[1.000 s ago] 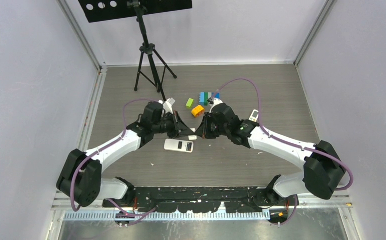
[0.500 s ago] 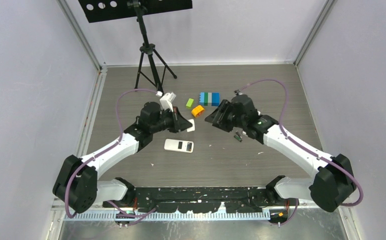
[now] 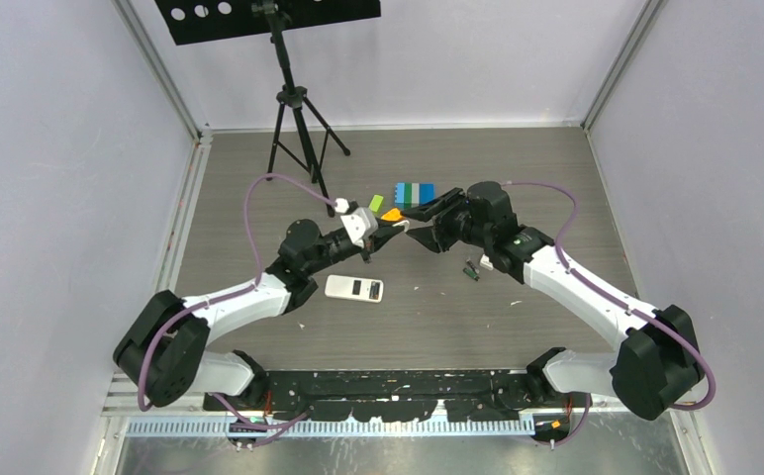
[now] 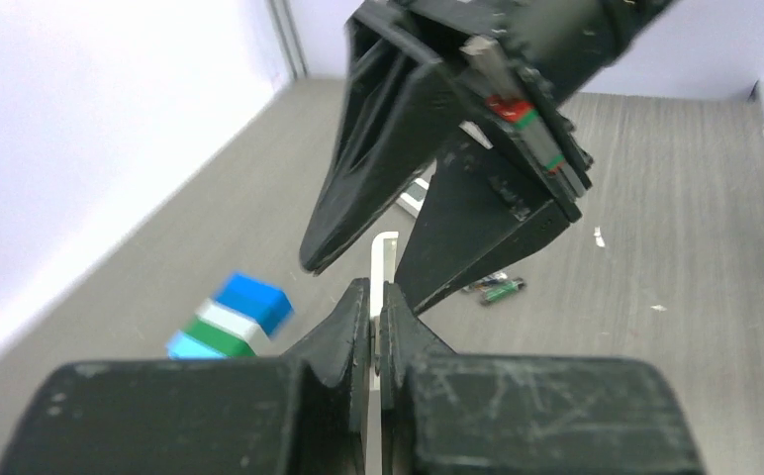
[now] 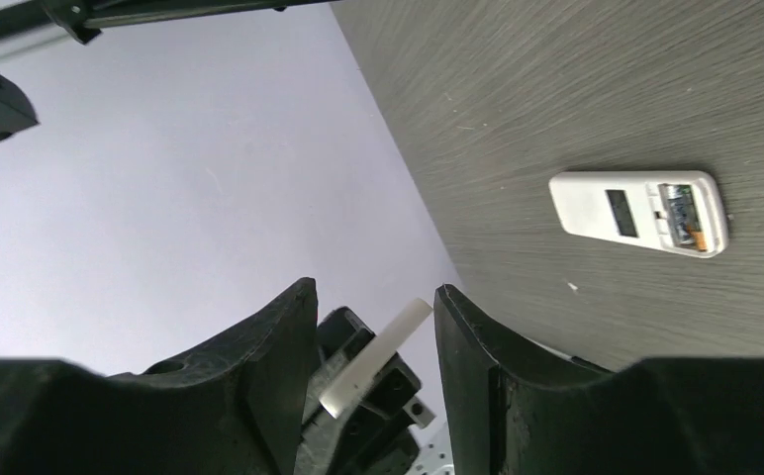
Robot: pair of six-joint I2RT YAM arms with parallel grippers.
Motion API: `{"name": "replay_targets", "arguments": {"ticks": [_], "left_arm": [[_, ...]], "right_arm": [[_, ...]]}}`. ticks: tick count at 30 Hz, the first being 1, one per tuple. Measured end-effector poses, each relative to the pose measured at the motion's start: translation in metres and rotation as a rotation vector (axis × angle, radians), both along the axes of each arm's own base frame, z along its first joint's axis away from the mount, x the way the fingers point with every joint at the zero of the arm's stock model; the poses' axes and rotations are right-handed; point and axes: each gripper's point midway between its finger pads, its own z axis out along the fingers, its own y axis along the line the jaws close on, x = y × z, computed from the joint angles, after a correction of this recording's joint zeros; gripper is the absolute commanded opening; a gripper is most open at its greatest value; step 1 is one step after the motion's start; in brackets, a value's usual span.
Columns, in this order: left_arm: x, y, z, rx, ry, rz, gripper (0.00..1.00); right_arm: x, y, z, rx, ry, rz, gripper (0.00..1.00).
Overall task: Load the batteries into the remote control
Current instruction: Place the remote control at the center of the board.
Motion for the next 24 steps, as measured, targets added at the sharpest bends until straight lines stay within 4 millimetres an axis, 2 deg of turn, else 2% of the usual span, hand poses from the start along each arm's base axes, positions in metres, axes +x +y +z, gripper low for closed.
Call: {"name": "replay_targets", "arguments": {"ticks": [3,8,11,15,18,22,24], "left_arm": [[-0.006,-0.006,0.006,0.024,-0.180,-0.060,0.00],[-0.015,-0.010,0.024,0.010,-0.379,-0.108,0.00],[-0.020,-0.011,0.033,0.001,-0.451,-0.123,0.00],[-0.023,-0.012,0.034,0.003,-0.488,-0.133,0.00],[-0.024,-0.012,0.035,0.001,-0.501,-0.131,0.00],[-0.024,-0.010,0.035,-0.005,-0.512,-0.124,0.00],[-0.025,-0.009,0.034,-0.005,-0.516,-0.122,0.00]], "right_arm": [[0.002,0.000,0.006,0.039,0.021,-0.029,0.48],[0.002,0.000,0.015,0.090,0.043,-0.052,0.26],[0.002,0.002,0.016,0.119,0.052,-0.057,0.15],[0.001,0.003,0.015,0.152,0.076,-0.061,0.04],[0.001,0.004,0.016,0.173,0.085,-0.068,0.03],[0.002,0.004,0.017,0.189,0.091,-0.072,0.20],[0.001,0.005,0.018,0.197,0.092,-0.065,0.24]]}}
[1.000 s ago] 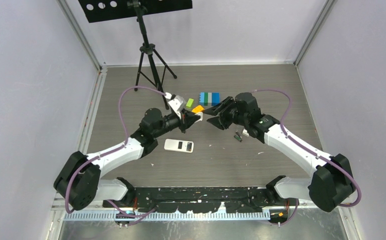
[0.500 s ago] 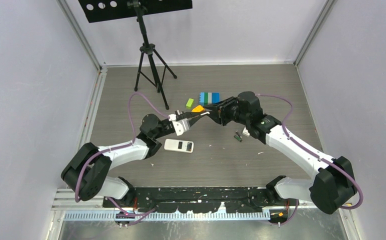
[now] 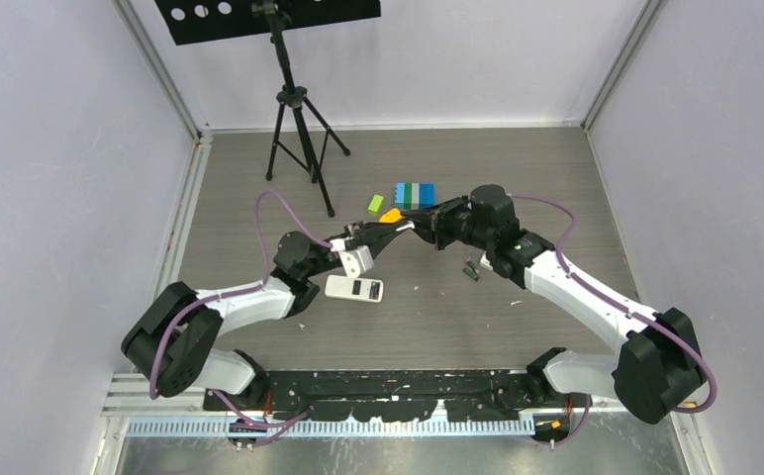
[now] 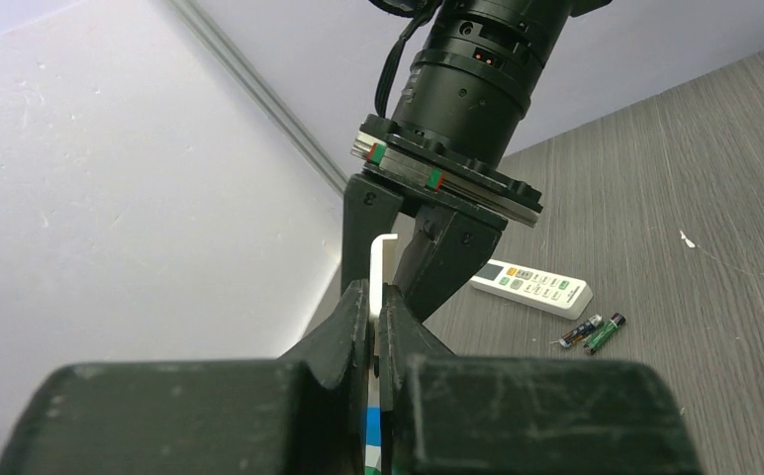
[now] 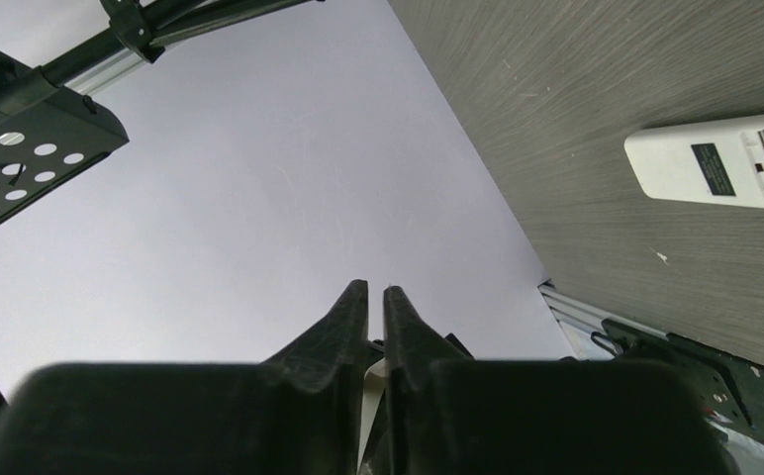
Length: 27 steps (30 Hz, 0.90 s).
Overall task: Load the batteries into the remote control
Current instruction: Place the remote control at the center of the board.
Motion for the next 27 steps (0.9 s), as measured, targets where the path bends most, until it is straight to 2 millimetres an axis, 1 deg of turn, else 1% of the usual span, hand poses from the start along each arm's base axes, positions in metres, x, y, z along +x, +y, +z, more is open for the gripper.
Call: {"name": "replay_targets", "arguments": {"ticks": [9,11,14,16,17,18,22,23,25,26,27], "left_arm": [[0.000,0.000,-0.002,0.012,-0.033,0.008,0.00],[0.001,0.000,-0.003,0.017,-0.041,0.011,0.00],[0.002,0.000,-0.004,0.024,-0.056,0.016,0.00],[0.002,-0.001,-0.004,0.025,-0.064,0.019,0.00],[0.002,-0.001,-0.005,0.027,-0.068,0.019,0.02],[0.002,-0.001,-0.005,0.028,-0.072,0.019,0.08],[0.002,-0.001,-0.008,0.027,-0.046,0.018,0.39],[0.002,-0.001,-0.010,0.028,-0.031,0.018,0.45],[0.003,0.000,-0.016,0.028,0.035,0.019,0.54],[0.002,0.000,-0.019,0.029,0.064,0.017,0.57],[0.000,0.001,-0.022,0.032,0.099,0.012,0.64]], "right_arm": [[-0.004,0.004,0.001,0.034,0.018,0.019,0.25],[-0.005,0.004,0.002,0.043,0.022,0.025,0.23],[-0.005,0.005,0.002,0.049,0.028,0.028,0.15],[-0.005,0.005,0.001,0.051,0.033,0.026,0.07],[-0.005,0.005,0.001,0.053,0.037,0.023,0.02],[-0.005,0.004,0.001,0.055,0.041,0.020,0.01],[-0.004,0.004,0.002,0.067,0.048,0.012,0.00],[-0.003,0.004,0.003,0.069,0.041,0.011,0.00],[-0.002,0.004,0.005,0.075,0.030,0.010,0.00],[-0.002,0.004,0.006,0.077,0.025,0.008,0.00],[-0.001,0.004,0.005,0.078,0.021,0.004,0.00]]}}
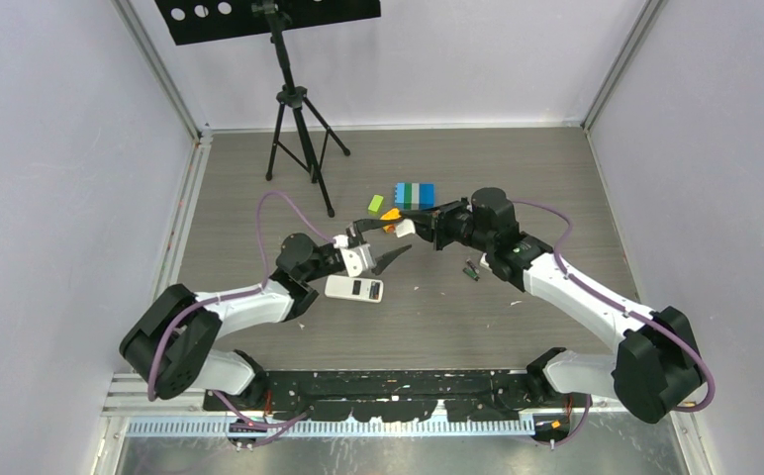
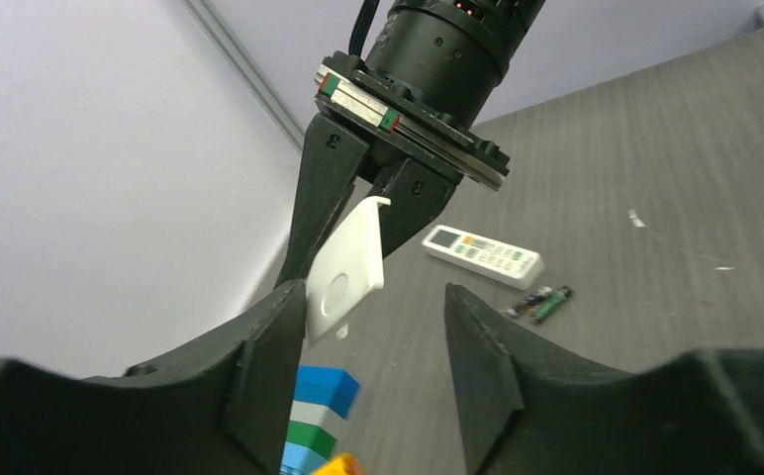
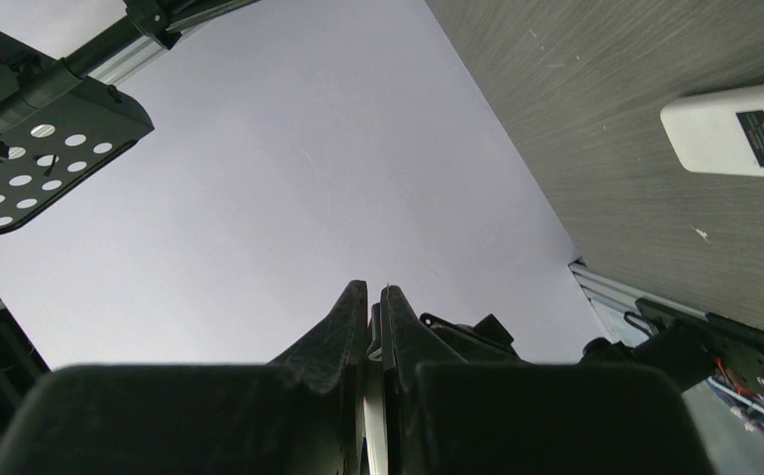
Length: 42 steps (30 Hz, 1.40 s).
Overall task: Load the batteries into the remote control
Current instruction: Place the remote control at the center of the board.
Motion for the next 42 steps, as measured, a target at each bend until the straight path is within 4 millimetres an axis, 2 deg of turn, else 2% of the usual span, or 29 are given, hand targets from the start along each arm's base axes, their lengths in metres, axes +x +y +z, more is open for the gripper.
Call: {"name": "replay_targets", "arguments": {"ticks": [1,2,8,12,15,16,17,20,26,31,36,39,42], "left_arm": [[-0.002,0.001,-0.003,0.003,0.036,-0.005,0.95],[-0.005,0.002,-0.004,0.005,0.072,-0.013,0.99],[-0.025,0.012,-0.002,-0.037,0.336,-0.041,1.00],[-0.016,0.028,-0.006,-0.099,0.712,0.110,1.00],[-0.010,0.036,0.009,-0.125,0.908,0.208,1.00],[-0.016,0.037,0.018,-0.123,0.960,0.194,1.00],[-0.017,0.037,0.019,-0.126,0.966,0.192,1.00],[-0.038,0.036,0.026,-0.132,1.079,0.120,1.00],[-0.048,0.027,0.021,-0.200,1.355,0.076,0.82],[-0.042,0.017,0.014,-0.252,1.506,0.068,0.82],[-0.041,0.013,0.036,-0.335,1.530,0.000,0.83],[-0.041,0.012,0.050,-0.394,1.534,-0.053,0.75],[-0.039,0.011,0.054,-0.435,1.571,-0.081,0.63]], "right_arm": [[0.000,-0.001,-0.002,-0.001,-0.002,-0.004,0.00],[0.001,-0.001,-0.003,0.000,-0.005,-0.009,0.00],[0.008,-0.003,-0.015,-0.021,-0.021,-0.032,0.00],[0.010,-0.005,-0.018,-0.057,-0.078,-0.021,0.00],[0.010,-0.008,-0.020,-0.105,-0.143,-0.015,0.00],[0.009,-0.010,-0.021,-0.129,-0.167,-0.015,0.00],[0.008,-0.013,-0.020,-0.149,-0.192,-0.016,0.00],[0.005,-0.020,-0.012,-0.202,-0.299,-0.016,0.00],[-0.003,-0.023,0.023,-0.190,-0.538,-0.005,0.00],[-0.009,-0.017,0.047,-0.126,-0.652,0.018,0.00],[-0.017,-0.014,0.059,-0.073,-0.709,0.038,0.00],[-0.020,-0.012,0.064,-0.044,-0.730,0.048,0.00],[-0.022,-0.009,0.070,-0.005,-0.747,0.060,0.00]]}}
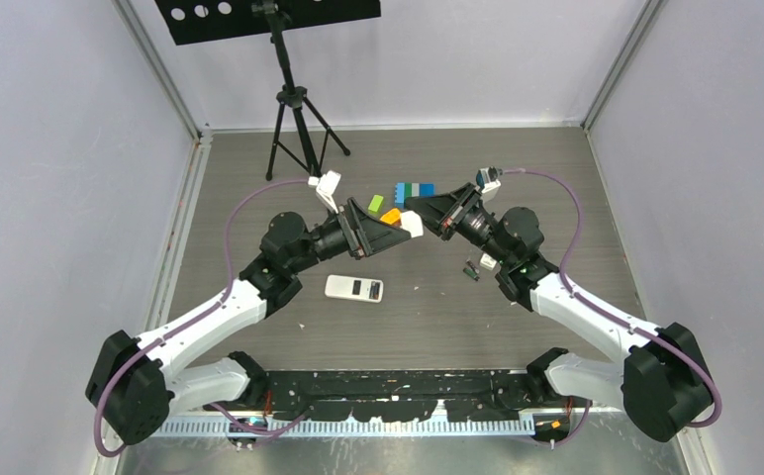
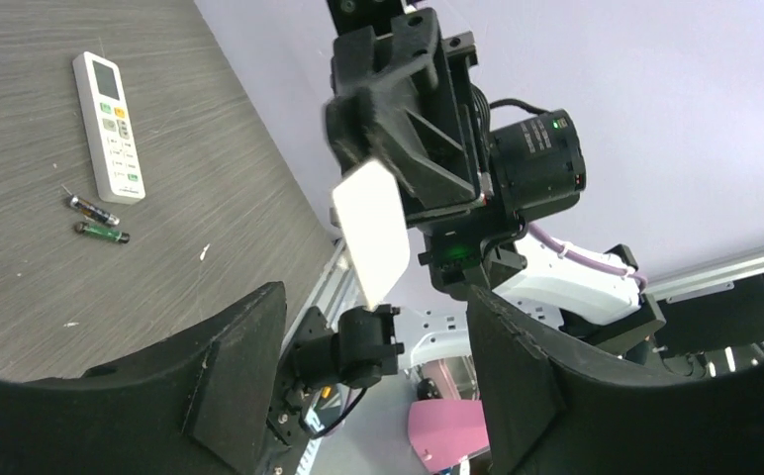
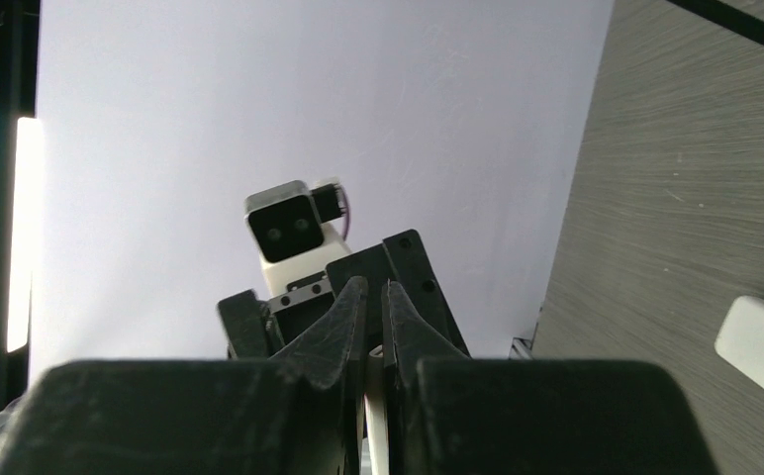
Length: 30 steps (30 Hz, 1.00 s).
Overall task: Load the batteries into the remote control
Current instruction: Place the remote control at the center of the board.
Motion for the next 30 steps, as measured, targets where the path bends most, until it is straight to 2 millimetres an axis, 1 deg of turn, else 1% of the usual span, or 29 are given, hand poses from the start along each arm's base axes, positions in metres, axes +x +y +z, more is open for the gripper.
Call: {"name": "replay_targets", "arguments": {"ticks": [3,5,6,7,9,15,16,17,18,19,20,21,22,23,25,27,30], "left_arm": [[0.004,-0.002,-0.002,-0.020,0.044,0.001,0.53],[0.006,-0.004,-0.003,-0.029,0.067,-0.004,0.47],[0.007,-0.005,-0.004,-0.035,0.078,-0.008,0.47],[0.007,-0.006,-0.004,-0.042,0.088,-0.015,0.43],[0.006,-0.008,-0.001,-0.063,0.096,-0.029,0.34],[0.002,-0.013,0.009,-0.123,0.112,-0.083,0.00],[0.003,-0.013,0.009,-0.129,0.121,-0.089,0.00],[0.002,-0.013,0.010,-0.137,0.129,-0.097,0.00],[0.002,-0.013,0.011,-0.143,0.134,-0.104,0.00],[0.002,-0.012,0.011,-0.145,0.135,-0.108,0.00],[0.003,-0.012,0.011,-0.144,0.134,-0.111,0.00],[0.004,-0.011,0.011,-0.142,0.128,-0.110,0.00],[0.004,-0.009,0.011,-0.139,0.121,-0.111,0.00],[0.005,-0.007,0.010,-0.131,0.111,-0.113,0.00],[0.008,-0.002,0.005,-0.104,0.096,-0.108,0.00],[0.013,0.006,0.000,-0.074,0.090,-0.097,0.00],[0.012,0.017,-0.005,-0.034,0.077,-0.109,0.00]], "right_arm": [[-0.004,0.002,0.009,0.032,-0.019,0.023,0.00],[-0.007,0.003,0.015,0.049,-0.037,0.034,0.00],[-0.008,0.003,0.016,0.054,-0.041,0.038,0.00],[-0.008,0.003,0.018,0.058,-0.045,0.038,0.00],[-0.008,0.003,0.019,0.064,-0.045,0.039,0.00],[-0.007,0.004,0.016,0.064,-0.035,0.043,0.00],[-0.006,0.004,0.016,0.063,-0.036,0.040,0.05],[-0.006,0.004,0.015,0.059,-0.039,0.037,0.15],[-0.005,0.003,0.014,0.054,-0.040,0.035,0.35],[-0.005,0.004,0.013,0.047,-0.042,0.033,0.47],[-0.005,0.004,0.012,0.039,-0.042,0.033,0.57],[-0.005,0.004,0.009,0.023,-0.037,0.032,0.65],[-0.005,0.005,0.005,0.007,-0.032,0.032,0.70],[-0.005,0.004,0.001,-0.017,-0.030,0.030,0.72],[-0.009,0.003,-0.007,-0.070,-0.031,0.027,0.73],[-0.016,0.000,-0.010,-0.121,-0.052,0.033,0.73],[-0.033,-0.004,-0.011,-0.190,-0.111,0.064,0.70]]}}
